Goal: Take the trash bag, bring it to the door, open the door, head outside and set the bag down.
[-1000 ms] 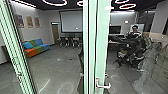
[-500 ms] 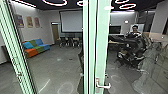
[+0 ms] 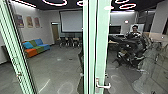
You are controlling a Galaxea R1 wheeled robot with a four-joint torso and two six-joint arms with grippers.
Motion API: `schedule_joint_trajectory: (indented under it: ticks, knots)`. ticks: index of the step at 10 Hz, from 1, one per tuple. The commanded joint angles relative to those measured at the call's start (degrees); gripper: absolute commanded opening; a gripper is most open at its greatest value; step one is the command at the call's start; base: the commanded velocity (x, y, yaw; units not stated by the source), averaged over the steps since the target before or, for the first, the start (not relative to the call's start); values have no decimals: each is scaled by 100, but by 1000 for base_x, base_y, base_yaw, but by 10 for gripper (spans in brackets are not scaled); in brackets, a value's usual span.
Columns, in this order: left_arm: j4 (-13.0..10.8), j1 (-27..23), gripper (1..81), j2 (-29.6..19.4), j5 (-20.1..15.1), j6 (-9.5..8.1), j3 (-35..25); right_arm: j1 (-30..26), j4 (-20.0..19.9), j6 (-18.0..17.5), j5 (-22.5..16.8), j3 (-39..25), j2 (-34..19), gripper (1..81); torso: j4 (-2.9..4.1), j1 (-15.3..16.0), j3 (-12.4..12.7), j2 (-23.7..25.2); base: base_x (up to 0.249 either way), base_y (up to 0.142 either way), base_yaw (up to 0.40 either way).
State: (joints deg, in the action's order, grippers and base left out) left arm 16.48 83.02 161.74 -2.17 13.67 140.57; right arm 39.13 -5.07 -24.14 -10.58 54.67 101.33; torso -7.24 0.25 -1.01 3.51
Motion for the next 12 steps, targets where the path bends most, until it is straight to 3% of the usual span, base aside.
schedule_joint_trajectory:
  ticks: [1,7,12]
  knots:
    - [66,-396,10,-98,-328,13,-21,-1024,-126,-345,-111,191,65,811,0,0,0,0,0,0,0]
    - [136,-395,10,-89,-328,22,-20,-1622,-82,-1163,-656,1140,1199,811,0,0,-5,0,0,0,0]
    - [162,-396,10,-45,-328,22,120,-1965,-55,-2068,-1016,1843,2007,811,0,2,-6,0,0,0,0]
